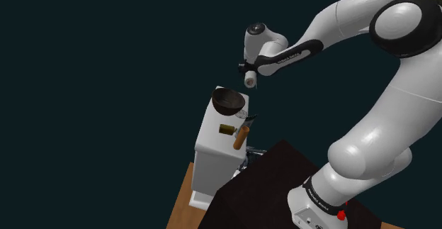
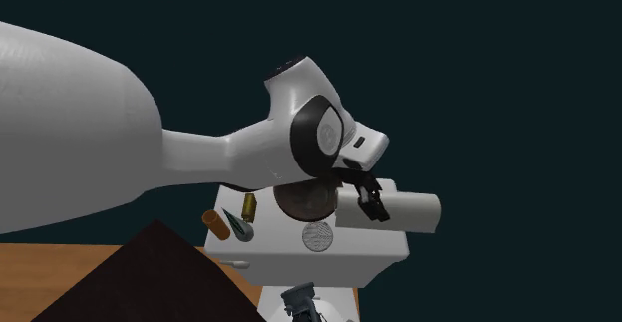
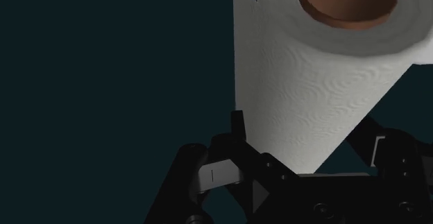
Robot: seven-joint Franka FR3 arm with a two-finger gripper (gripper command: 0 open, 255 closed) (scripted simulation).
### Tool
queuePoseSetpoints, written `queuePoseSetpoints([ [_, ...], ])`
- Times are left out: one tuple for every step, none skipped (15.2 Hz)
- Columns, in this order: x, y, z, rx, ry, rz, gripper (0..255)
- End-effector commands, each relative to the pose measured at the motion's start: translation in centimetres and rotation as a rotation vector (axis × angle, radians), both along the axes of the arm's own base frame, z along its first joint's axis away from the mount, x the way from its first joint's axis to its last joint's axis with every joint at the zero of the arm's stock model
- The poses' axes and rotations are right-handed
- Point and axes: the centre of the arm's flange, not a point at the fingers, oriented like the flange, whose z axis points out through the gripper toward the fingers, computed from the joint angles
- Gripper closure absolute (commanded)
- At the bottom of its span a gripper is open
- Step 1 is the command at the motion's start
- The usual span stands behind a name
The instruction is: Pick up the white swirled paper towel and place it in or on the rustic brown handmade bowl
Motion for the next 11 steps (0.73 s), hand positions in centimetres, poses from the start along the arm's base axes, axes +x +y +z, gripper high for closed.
queuePoseSetpoints([
  [0.1, -0.3, 1.2, -0.003, -0.004, -0.004, 255],
  [0.1, -0.3, 1.7, -0.003, -0.004, -0.004, 255],
  [0.1, -0.3, 2.2, -0.003, -0.004, -0.004, 255],
  [0.1, -0.3, 2.8, -0.003, -0.004, -0.004, 255],
  [0.1, -0.3, 3.3, -0.003, -0.004, -0.004, 255],
  [0.1, -0.3, 3.8, -0.003, -0.004, -0.004, 255],
  [0.1, -0.3, 4.3, -0.003, -0.004, -0.004, 255],
  [0.1, -0.3, 4.9, -0.003, -0.004, -0.004, 255],
  [0.1, -0.3, 5.4, -0.003, -0.004, -0.004, 255],
  [0.1, -0.3, 5.9, -0.003, -0.004, -0.004, 255],
  [0.1, -0.3, 6.5, -0.003, -0.004, -0.004, 255],
])
